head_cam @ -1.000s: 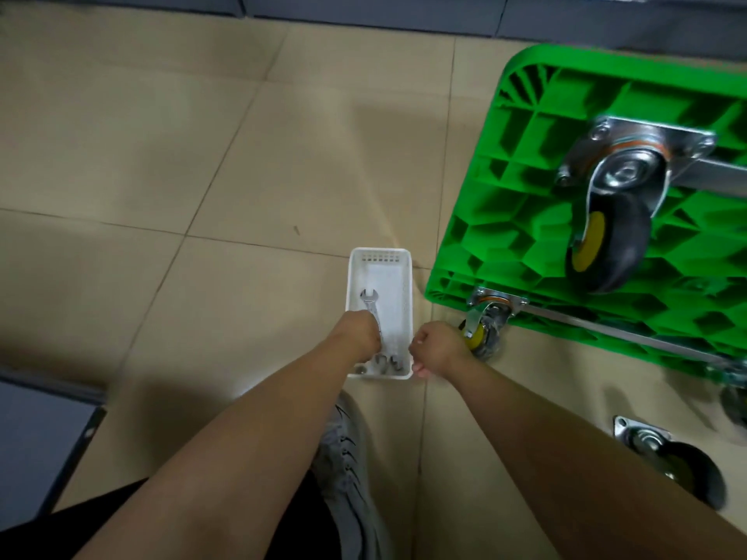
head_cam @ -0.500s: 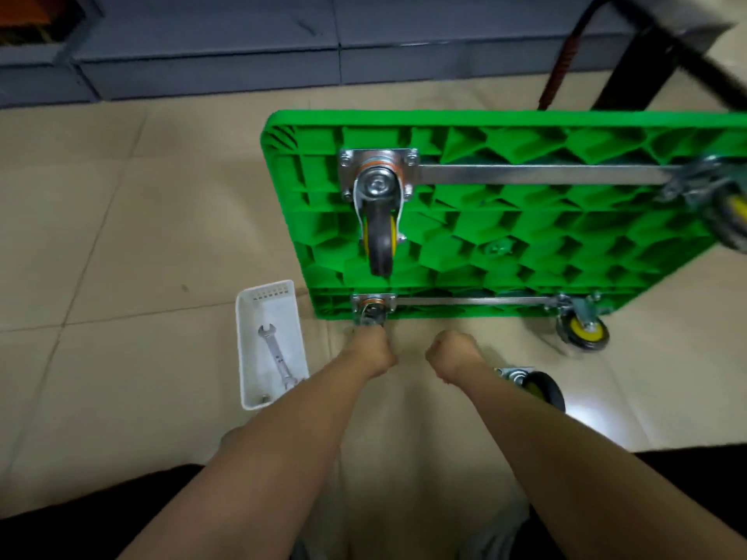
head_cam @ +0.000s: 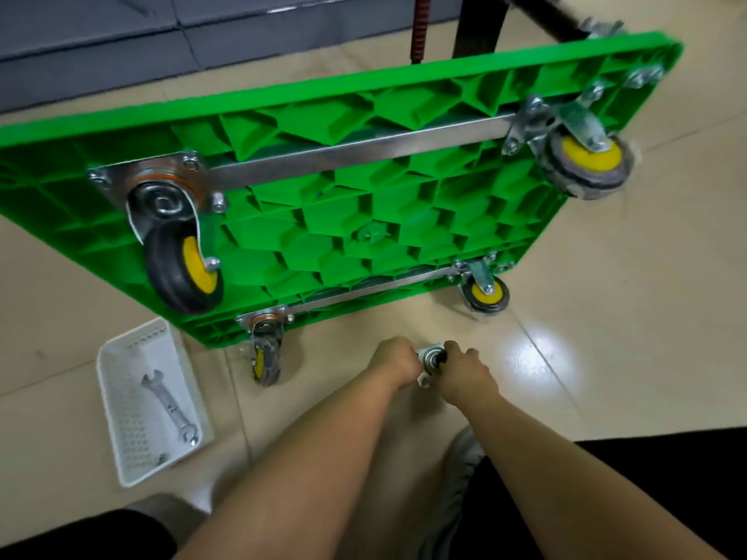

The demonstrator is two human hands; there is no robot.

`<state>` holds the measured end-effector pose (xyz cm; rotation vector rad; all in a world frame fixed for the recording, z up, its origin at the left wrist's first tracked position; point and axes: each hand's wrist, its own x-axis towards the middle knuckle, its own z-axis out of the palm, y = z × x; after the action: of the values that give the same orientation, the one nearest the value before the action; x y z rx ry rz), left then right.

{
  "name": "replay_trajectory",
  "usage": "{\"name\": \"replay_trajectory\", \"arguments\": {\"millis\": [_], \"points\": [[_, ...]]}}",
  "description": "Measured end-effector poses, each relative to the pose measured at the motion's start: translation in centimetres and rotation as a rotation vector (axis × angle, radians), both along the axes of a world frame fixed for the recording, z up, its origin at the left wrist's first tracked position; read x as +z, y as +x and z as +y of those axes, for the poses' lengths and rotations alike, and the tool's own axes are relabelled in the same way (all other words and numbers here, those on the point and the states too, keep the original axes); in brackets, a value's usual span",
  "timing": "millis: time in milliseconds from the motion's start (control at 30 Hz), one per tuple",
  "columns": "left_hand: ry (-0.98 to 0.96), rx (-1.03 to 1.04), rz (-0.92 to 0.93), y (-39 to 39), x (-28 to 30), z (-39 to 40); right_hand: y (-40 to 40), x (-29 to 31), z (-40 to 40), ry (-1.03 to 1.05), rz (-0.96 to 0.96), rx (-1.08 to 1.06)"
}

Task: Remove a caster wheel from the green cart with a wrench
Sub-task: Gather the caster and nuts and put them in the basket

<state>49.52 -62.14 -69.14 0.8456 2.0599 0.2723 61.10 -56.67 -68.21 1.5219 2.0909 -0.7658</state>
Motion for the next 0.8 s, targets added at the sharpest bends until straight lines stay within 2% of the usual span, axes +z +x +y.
{"name": "replay_trajectory", "arguments": {"millis": [233, 433, 800], "points": [[-0.072, -0.017, -0.063, 0.5, -1.9, 1.3, -0.2, -1.7, 0.5, 0.007, -0.006, -0.035], [-0.058, -0.007, -0.04, 0.2, -2.4, 2.0, -1.1, -2.1, 0.7, 0.013, -0.036, -0.024], [-0.005, 0.035, 0.037, -4.7, 1.5, -2.5, -6.8, 3.6, -1.9, 0.089, 0.038, 0.238]]}}
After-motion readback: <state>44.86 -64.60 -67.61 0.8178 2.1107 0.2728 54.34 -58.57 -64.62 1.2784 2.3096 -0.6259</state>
